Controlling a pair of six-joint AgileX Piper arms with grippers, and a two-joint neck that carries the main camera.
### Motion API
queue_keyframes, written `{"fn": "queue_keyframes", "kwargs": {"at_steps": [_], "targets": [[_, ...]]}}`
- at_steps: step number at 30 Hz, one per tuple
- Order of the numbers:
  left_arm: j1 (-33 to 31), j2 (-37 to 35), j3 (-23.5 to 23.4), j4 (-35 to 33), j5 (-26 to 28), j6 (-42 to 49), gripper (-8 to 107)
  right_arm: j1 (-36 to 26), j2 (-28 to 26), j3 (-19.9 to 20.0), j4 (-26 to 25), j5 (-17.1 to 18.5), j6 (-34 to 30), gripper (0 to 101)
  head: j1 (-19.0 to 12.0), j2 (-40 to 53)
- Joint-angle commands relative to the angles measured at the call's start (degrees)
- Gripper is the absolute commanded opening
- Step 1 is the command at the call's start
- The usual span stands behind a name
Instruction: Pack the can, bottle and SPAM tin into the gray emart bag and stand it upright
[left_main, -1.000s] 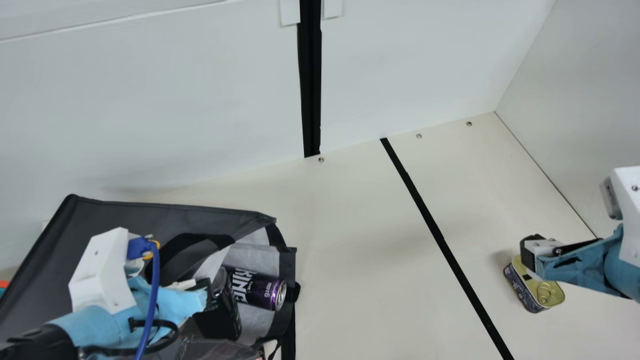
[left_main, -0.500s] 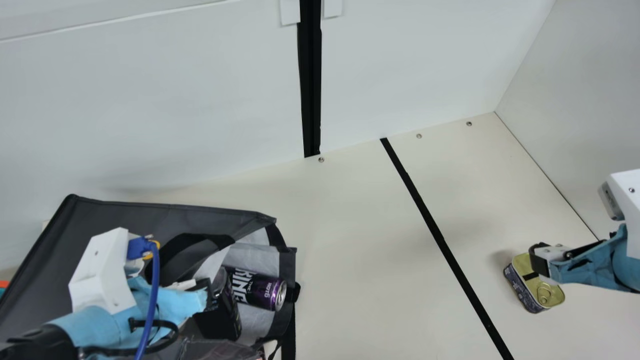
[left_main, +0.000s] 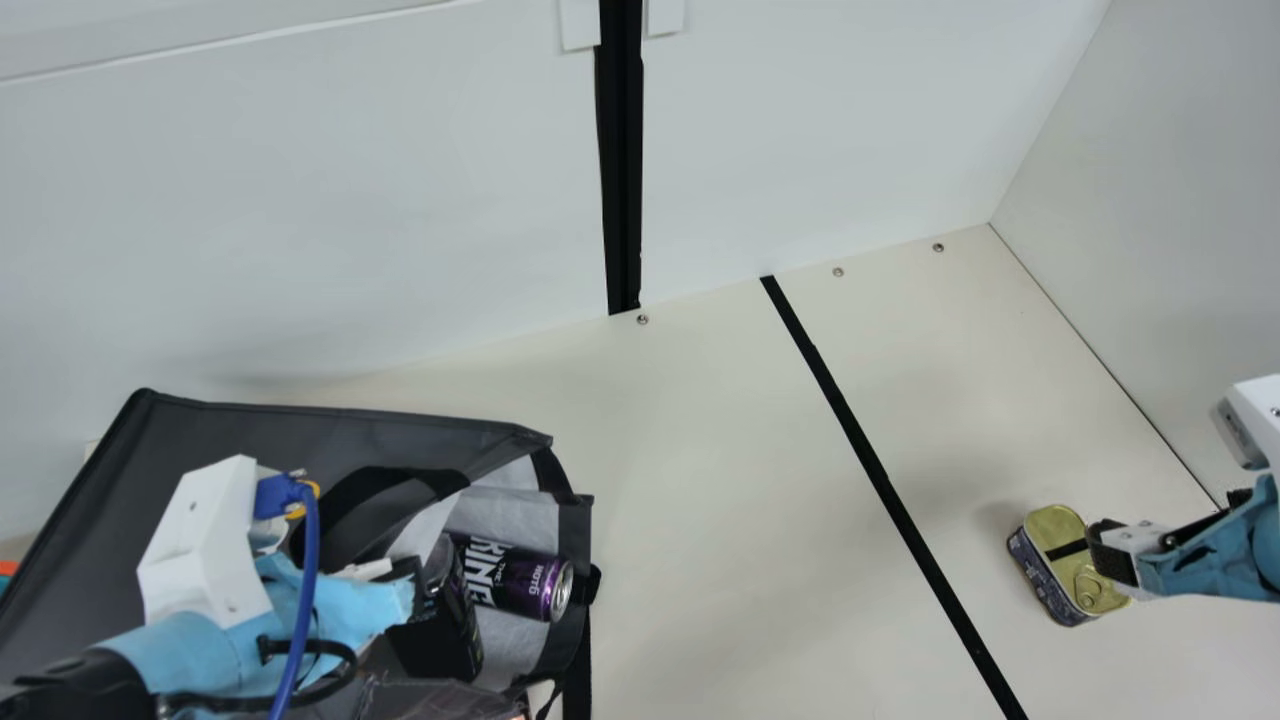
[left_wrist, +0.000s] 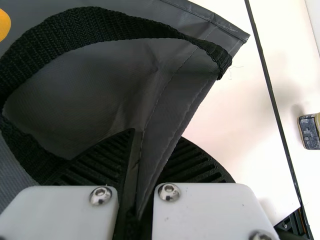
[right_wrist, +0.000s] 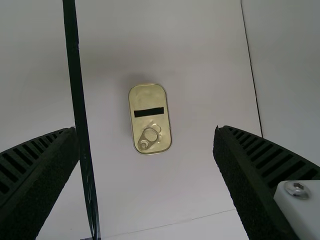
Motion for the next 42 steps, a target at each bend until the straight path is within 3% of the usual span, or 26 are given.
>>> {"fn": "queue_keyframes", "kwargs": {"at_steps": [1,18,42], "targets": [[0.00,0.00,0.00,0.00,0.00,0.00,-8,-0.81,0.71,0.37,0.25,0.19,-1.83,95,-1.30,-0.14],[0.00,0.00,0.00,0.00,0.00,0.00,-8,-3.18,6.28,2.29,0.40,0.13,-7.83,95,-1.30,-0.14],[0.00,0.00,0.00,0.00,0.00,0.00,-8,5.51,14.49,9.54,-2.67,-13.82,-6.61,95,-1.30,-0.14]]}}
